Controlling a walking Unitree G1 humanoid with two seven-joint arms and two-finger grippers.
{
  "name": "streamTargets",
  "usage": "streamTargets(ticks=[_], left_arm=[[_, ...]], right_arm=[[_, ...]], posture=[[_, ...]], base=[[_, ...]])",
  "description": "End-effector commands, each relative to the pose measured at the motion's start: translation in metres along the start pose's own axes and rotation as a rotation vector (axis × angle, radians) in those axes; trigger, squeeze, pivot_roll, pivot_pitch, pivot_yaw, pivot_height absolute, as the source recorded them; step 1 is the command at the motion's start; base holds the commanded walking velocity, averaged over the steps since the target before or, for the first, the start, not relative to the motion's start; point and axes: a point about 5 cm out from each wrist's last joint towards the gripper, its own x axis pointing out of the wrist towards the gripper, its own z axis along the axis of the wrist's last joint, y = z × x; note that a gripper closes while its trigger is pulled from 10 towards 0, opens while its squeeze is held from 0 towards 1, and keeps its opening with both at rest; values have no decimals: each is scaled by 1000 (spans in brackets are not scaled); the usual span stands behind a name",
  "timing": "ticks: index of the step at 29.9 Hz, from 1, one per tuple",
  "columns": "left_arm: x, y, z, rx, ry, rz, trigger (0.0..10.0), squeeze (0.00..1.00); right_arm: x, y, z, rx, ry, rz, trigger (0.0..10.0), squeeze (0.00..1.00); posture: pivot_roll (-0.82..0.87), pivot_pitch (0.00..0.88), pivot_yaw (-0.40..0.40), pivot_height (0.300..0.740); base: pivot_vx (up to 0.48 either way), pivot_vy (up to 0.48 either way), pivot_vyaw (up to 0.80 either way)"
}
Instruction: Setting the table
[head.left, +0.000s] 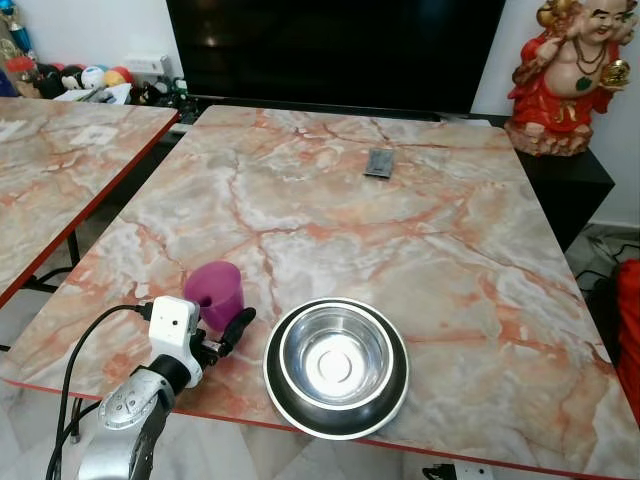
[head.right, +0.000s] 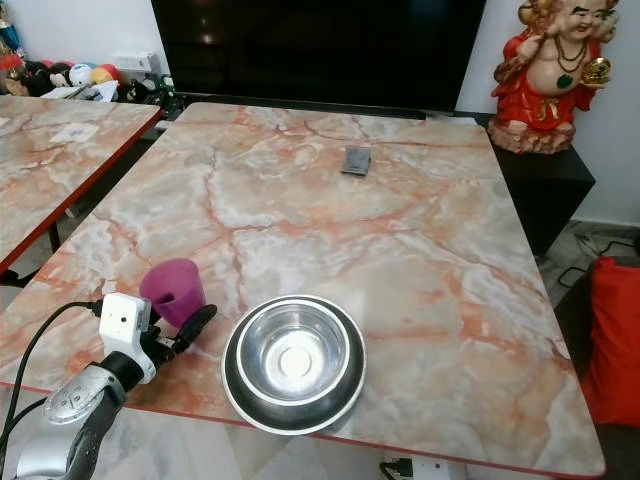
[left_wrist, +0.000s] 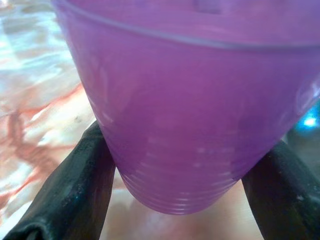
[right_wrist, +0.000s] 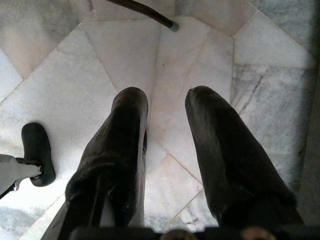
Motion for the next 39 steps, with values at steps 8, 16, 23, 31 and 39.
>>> streamTargets(ticks=[8,16,23,31,39], left_arm=[[6,1,-1,82,58,-22,10000,0],[8,3,-10,100,88,10,10000,0],[10,-2,-14,60,94,-19,10000,0],[12,-6,-18,43,104,-34,10000,0],[13,-7,-20,39,105,-26,10000,71]], right_arm=[[-1,1,-5,2,18,1,10000,0],[-1,1,-6,7,19,-1,10000,0],[-1,1,-6,8,19,-1,10000,0],[-1,1,-5,7,17,-2,10000,0],[-1,1,-5,4,17,-3,10000,0]], posture=[[55,85,-1,740],[53,87,2,740],[50,89,3,740],[48,90,0,740],[48,91,-3,740]], base=[[0,0,0],[0,0,0],[0,0,0],[0,0,0],[0,0,0]])
